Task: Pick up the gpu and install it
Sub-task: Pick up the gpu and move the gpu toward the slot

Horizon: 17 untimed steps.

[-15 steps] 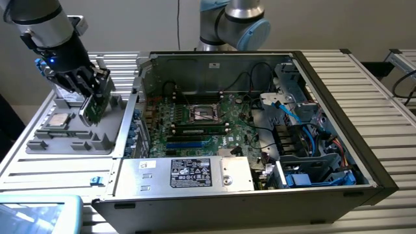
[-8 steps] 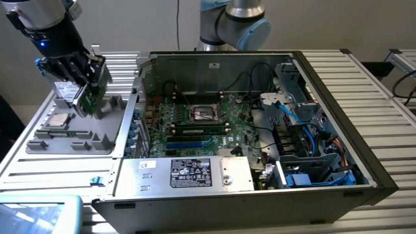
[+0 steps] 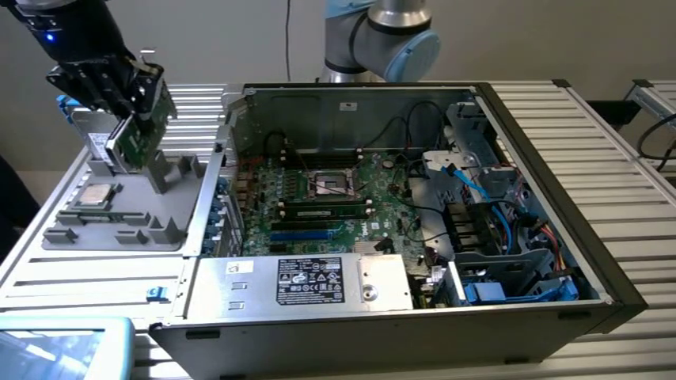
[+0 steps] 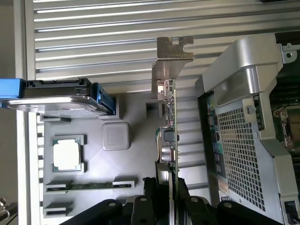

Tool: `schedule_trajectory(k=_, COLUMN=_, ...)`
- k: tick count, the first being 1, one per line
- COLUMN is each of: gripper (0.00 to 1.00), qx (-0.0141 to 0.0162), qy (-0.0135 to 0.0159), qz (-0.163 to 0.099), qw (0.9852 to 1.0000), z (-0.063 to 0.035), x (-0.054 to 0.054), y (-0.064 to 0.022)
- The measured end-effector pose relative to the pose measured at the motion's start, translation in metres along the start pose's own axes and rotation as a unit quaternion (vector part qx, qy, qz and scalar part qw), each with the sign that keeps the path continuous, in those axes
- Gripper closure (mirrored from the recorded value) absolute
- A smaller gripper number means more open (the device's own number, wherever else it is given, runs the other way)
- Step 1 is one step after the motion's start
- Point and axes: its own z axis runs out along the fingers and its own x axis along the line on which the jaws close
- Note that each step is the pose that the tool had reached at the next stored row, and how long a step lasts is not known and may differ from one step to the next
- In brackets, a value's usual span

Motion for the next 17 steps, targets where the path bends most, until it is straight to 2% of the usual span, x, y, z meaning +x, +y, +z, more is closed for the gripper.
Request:
schedule_trajectory(k=5, gripper=0.71, qx=0.0004, qy=0.0033, qz=0.001, qw=1.0000, z=-0.0225, x=-0.007, y=0.0018)
schedule_trajectory(k=9, gripper=0.71, qx=0.0010, qy=0.0076, qz=0.001, qw=1.0000, z=-0.0400, x=-0.017, y=0.0031)
schedule_trajectory(k=12, gripper=0.71, qx=0.0016, qy=0.0125, qz=0.002, qw=0.9999, z=-0.0519, x=-0.025, y=0.0036)
schedule_trajectory(k=16, gripper=0.71, qx=0.0030, qy=0.0243, qz=0.003, qw=0.9997, z=-0.0584, x=-0.035, y=0.0040)
schedule_trajectory(k=17, gripper=0.71, qx=0.0032, qy=0.0252, qz=0.003, qw=0.9997, z=-0.0600, x=-0.039, y=0.0041)
